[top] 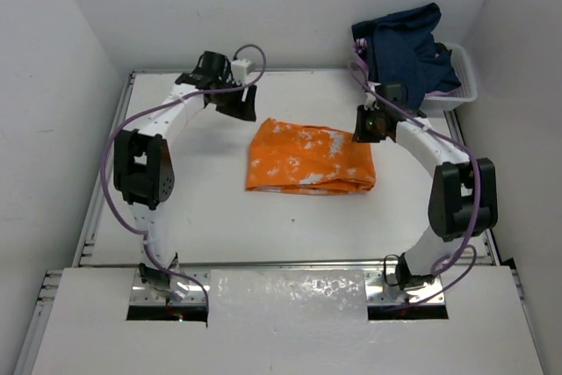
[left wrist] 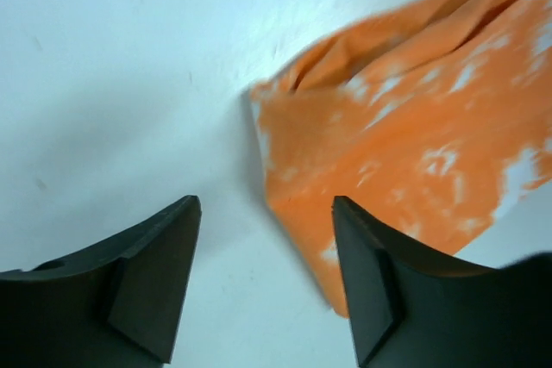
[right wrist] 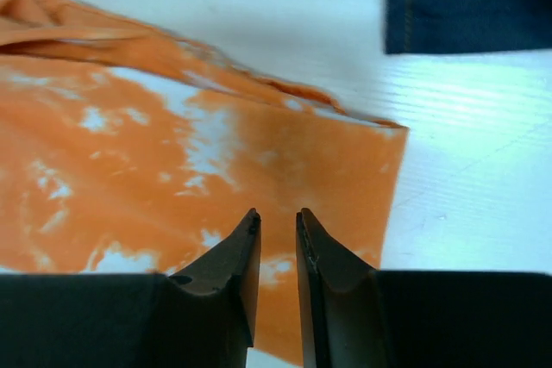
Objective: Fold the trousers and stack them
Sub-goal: Fold the trousers
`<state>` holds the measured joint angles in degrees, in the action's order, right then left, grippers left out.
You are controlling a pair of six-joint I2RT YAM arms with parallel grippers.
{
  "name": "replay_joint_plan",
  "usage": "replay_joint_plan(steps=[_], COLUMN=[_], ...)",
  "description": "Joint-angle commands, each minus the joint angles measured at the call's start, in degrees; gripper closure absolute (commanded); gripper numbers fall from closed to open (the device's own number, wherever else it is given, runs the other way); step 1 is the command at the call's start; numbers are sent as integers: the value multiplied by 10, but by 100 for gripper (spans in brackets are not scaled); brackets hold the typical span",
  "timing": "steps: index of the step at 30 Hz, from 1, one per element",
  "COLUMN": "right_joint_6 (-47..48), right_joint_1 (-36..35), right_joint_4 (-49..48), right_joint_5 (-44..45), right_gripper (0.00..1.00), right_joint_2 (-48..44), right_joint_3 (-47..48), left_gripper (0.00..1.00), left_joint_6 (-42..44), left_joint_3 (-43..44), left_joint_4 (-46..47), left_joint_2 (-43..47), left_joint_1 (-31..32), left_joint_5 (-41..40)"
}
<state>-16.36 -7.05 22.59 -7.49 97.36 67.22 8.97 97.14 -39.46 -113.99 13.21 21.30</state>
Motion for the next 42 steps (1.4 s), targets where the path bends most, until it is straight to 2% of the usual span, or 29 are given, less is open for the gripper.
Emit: replay_joint_plan(steps=[1,2,3,5,6,9,10,13,18,22,25,34,42], right_joint_6=[16,6,-4,-52,-67,-118,-142,-152,-144,-141,-141,-120,-37], right_joint_1=[-55,-69,-90,-105,-117,-125,-125,-125,-125,-124,-121,-114,-112], right_joint_4=[11,-8,-21,-72,-93,-145,-156,-185,-186,-180,-181,-189,-150], right_joint_5=[-7,-21,-37,-71,-79,-90,-93,-97,-90,-85,-75,-93,-108], right_gripper=[82,83,85,89,91,94,95,96,97,98,98,99,96], right_joint_2=[-45,-45,-43,-41,-42,-43,-43,-32,-14,-4,-4,40,-16], right_joint_3=[13,7,-2,-40,-57,-111,-137,-157,-169,-195,-224,-235,-239], left_gripper=[41,44,52,63,76,88,89,99,100,100,100,100,100], left_joint_6=[17,21,21,22,23,52,73,82,51,-9,-28,-41,-41], left_joint_3=[58,61,72,90,107,123,122,101,116,135,151,159,144], left_joint_4=[39,46,49,35,26,-14,-25,-7,10,41,60,87,83], left_joint_2=[53,46,38,-2,-15,-54,-61,-65,-112,-156,-179,-216,-222], left_joint_1=[8,12,15,24,28,50,65,83,76,52,37,26,9], left_joint_5=[47,75,85,121,133,176,182,187,159,50,5,-13,-61])
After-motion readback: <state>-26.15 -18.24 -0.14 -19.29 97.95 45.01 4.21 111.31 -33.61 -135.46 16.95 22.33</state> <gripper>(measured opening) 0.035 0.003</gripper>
